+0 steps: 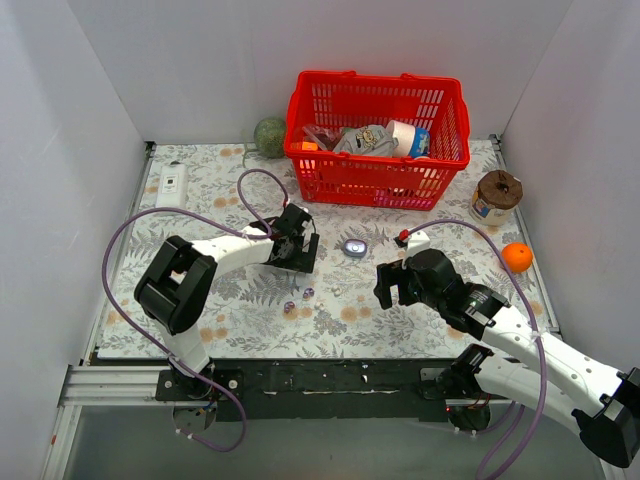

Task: Insert the wireless bluetooth earbuds into the charging case
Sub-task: Pick up the charging case at the center of the board.

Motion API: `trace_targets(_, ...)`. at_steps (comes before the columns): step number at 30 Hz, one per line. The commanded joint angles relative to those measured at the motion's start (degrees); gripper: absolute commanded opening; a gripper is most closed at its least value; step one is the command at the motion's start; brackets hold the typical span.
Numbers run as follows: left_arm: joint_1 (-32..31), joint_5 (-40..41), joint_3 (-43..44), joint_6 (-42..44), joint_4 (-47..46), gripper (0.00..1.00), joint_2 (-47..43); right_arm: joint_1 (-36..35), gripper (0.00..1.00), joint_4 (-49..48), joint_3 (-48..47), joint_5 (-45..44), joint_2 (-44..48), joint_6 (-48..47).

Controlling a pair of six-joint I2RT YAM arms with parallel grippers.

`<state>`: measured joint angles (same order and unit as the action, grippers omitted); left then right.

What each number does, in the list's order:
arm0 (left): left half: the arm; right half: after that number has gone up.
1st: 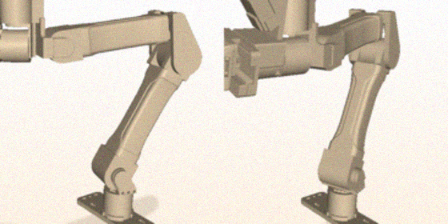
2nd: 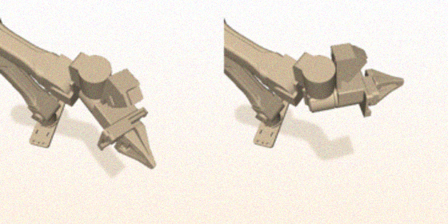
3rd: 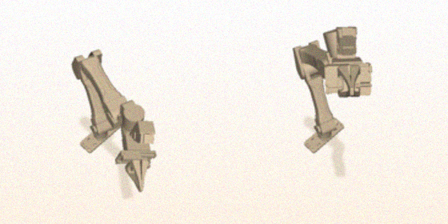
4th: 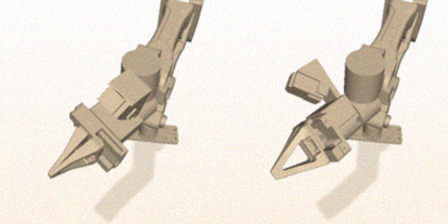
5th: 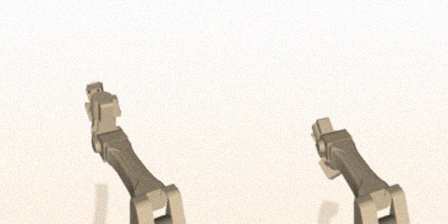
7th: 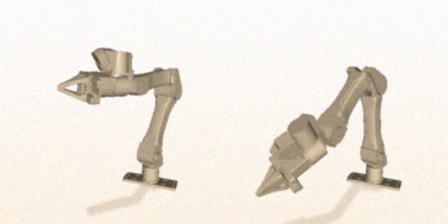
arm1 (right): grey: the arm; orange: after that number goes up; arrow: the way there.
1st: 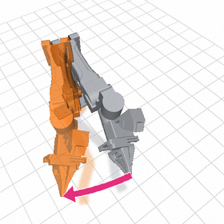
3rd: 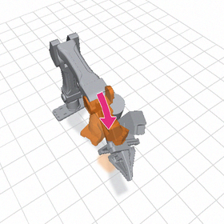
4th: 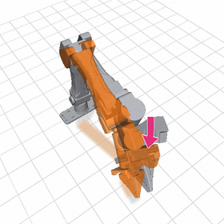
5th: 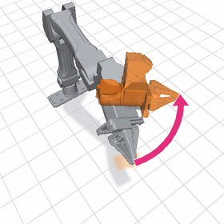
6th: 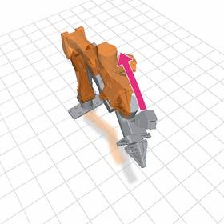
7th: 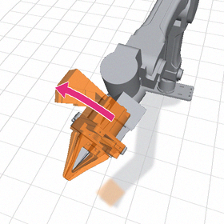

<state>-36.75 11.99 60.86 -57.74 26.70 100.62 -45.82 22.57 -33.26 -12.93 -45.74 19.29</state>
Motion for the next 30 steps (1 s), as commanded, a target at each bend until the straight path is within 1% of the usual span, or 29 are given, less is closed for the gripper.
trace_targets(1,1.1,-2.9,-2.0,1.1,-1.6,0.93,1.0,-0.2,0.95,-0.2,-2.0,-0.4,0.6,-0.3)
trace_targets(5,1.3,-2.8,-2.0,1.5,-1.6,0.93,1.3,-0.2,0.95,0.0,-1.9,-0.8,0.6,-0.4)
trace_targets(15,1.6,0.3,-1.9,2.2,1.0,0.9,1.9,-0.2,0.95,-0.2,-1.5,-0.9,0.1,-0.6)
trace_targets(17,1.5,0.9,-2.0,2.1,1.6,0.86,1.9,-0.2,0.95,-0.2,-1.7,-0.9,0.0,-0.7)
trace_targets(20,1.5,2.0,-2.2,1.9,2.4,0.75,2.0,-0.2,0.95,-0.2,-2.0,-1.0,-0.3,-0.7)
trace_targets(26,1.6,3.2,-2.1,1.7,3.2,0.59,0.6,-0.2,0.95,-0.2,-2.3,-0.7,-0.7,-0.9)
trace_targets(27,1.6,3.4,-2.1,1.5,3.1,0.53,0.6,-0.2,0.95,-0.2,-2.4,-0.7,-0.7,-0.9)
trace_targets(29,1.6,3.7,-2.0,1.3,3.1,0.44,0.4,-0.2,0.95,-0.2,-2.7,-0.7,-0.8,-0.9)
trace_targets(30,1.5,3.6,-1.9,1.1,3.1,0.3,0.2,-0.2,0.95,-0.2,-2.8,-0.7,-0.8,-0.9)
